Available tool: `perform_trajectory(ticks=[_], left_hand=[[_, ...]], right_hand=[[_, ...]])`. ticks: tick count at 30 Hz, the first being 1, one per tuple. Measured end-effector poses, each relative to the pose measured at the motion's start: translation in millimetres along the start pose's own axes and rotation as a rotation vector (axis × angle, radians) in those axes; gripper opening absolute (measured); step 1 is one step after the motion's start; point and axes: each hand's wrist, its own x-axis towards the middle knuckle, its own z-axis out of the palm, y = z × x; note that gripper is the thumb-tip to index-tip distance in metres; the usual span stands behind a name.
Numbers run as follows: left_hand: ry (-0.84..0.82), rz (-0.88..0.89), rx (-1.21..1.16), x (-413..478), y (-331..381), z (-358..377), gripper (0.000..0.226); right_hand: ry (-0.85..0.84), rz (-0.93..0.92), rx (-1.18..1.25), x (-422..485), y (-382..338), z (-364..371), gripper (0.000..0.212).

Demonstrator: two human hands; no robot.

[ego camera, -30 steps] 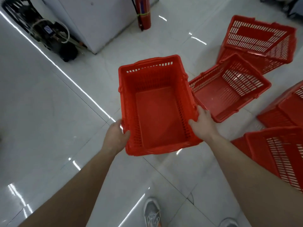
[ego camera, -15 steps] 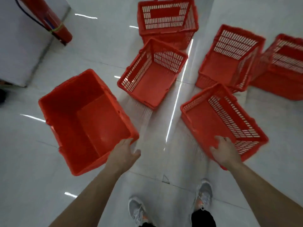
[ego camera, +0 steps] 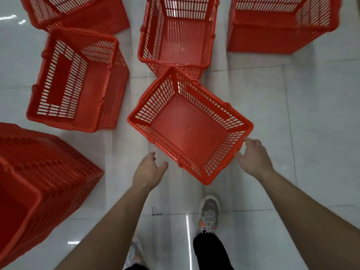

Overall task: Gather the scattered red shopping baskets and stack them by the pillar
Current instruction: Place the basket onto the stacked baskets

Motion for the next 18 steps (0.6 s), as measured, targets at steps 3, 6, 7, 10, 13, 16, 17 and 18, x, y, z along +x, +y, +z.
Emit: perform_trajectory(ticks=[3, 6, 7, 10, 13, 16, 17, 18], left_hand=[[-0.002, -0.069, -0.006, 30.0, 2.7, 45.9, 0.079], [0.003, -0.087, -0.046, 54.5, -0.4, 79.2, 0.081], [0.015, -0.068, -0.060, 60.6, -2.5, 85.9, 0.081], [0.074, -0.017, -0.088, 73.4, -12.8, 91.2, 0.075], [0.135, -0.015, -0.133, 72.7, -33.5, 81.3, 0.058], [0.199, -0.083, -0.177, 72.4, -58.1, 64.7, 0.053], [0.220, -0.104, -0.183, 76.1, -65.9, 58.9, 0.051], [0.241, -0.117, -0.186, 81.3, -72.8, 53.4, 0.050]], right_hand=[[0.072, -0.053, -0.039, 61.7, -0.5, 0.7, 0.060], [0.115, -0.076, -0.078, 118.6, -1.7, 7.4, 0.076], [0.098, -0.079, -0.080, 132.6, -0.5, 11.7, 0.081], [0.171, -0.081, -0.162, 144.5, 4.2, 31.6, 0.080], [0.264, -0.048, -0.277, 118.8, 3.5, 56.1, 0.067], [0.156, -0.017, -0.269, 86.9, -3.1, 82.1, 0.070], [0.140, -0.016, -0.206, 82.0, -7.3, 91.3, 0.068], [0.112, -0.037, -0.124, 79.7, -14.3, 100.4, 0.065]])
